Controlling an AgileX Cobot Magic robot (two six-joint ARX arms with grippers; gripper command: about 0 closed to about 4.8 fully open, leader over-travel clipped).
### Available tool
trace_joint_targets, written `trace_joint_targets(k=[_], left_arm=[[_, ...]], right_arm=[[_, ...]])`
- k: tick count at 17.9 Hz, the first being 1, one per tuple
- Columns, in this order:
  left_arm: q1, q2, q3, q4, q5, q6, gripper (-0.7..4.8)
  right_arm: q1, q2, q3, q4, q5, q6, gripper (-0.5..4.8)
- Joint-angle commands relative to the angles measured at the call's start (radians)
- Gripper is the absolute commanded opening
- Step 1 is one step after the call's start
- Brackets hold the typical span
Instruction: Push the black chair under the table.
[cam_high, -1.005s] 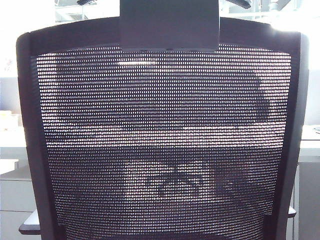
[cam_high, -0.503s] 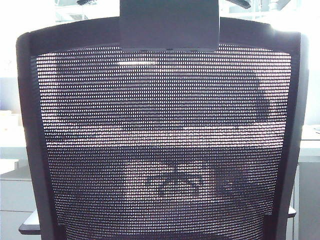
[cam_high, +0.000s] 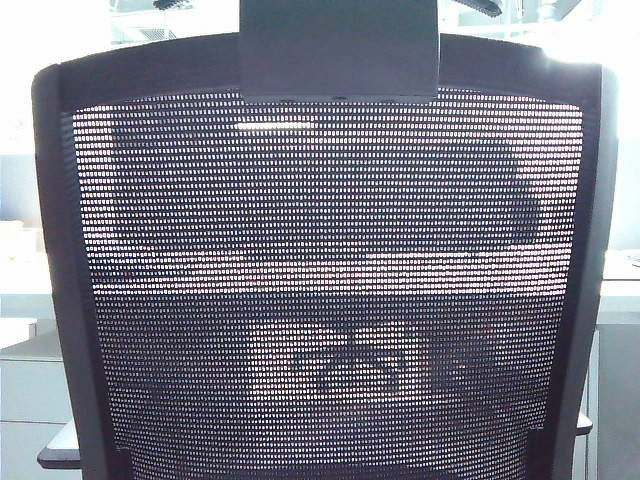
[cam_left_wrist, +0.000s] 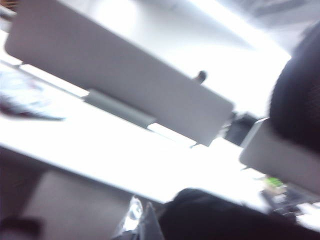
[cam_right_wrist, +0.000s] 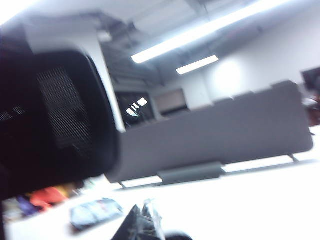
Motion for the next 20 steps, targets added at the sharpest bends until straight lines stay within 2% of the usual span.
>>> trace_joint_targets(k=[1,3,5,8,11,12,14,16,17,18,20], left_arm=[[-0.002,0.002,0.024,0.228,0.039,-0.046,-0.06],[-0.001,0.006,0.116,0.136,-0.002,-0.043,-0.06],[-0.002,0.052,0.225,-0.034,0.040,-0.040,-0.06],[-0.002,0.179,0.357,-0.109,0.198,-0.028,-0.06],[-0.002,0.363,0.511,-0.351,0.470,0.002,-0.06],[-0.002,0.424,0.542,-0.412,0.548,0.025,-0.06],[-0.002,0.509,0.552,-0.459,0.639,0.037,-0.06],[-0.003,0.582,0.552,-0.538,0.767,0.100,-0.06],[-0.011,0.602,0.552,-0.584,0.754,0.145,-0.06],[-0.024,0.619,0.552,-0.627,0.674,0.191,-0.06],[-0.051,0.629,0.551,-0.634,0.601,0.225,-0.06]], right_arm=[[0.001,0.000,0.122,0.017,-0.040,0.034,-0.05],[0.000,0.007,0.222,-0.110,0.016,0.034,-0.05],[0.002,0.058,0.304,-0.221,-0.019,0.035,-0.06],[0.002,0.185,0.385,-0.265,-0.159,0.045,-0.05],[0.003,0.296,0.476,-0.439,-0.332,0.076,-0.06],[0.003,0.316,0.492,-0.497,-0.360,0.076,-0.06],[0.015,0.324,0.497,-0.578,-0.357,0.076,-0.06],[0.050,0.323,0.497,-0.668,-0.363,0.067,-0.06],[0.072,0.324,0.497,-0.735,-0.349,0.033,-0.06],[0.090,0.325,0.492,-0.792,-0.306,-0.012,-0.05],[0.109,0.324,0.471,-0.819,-0.233,-0.058,-0.05]])
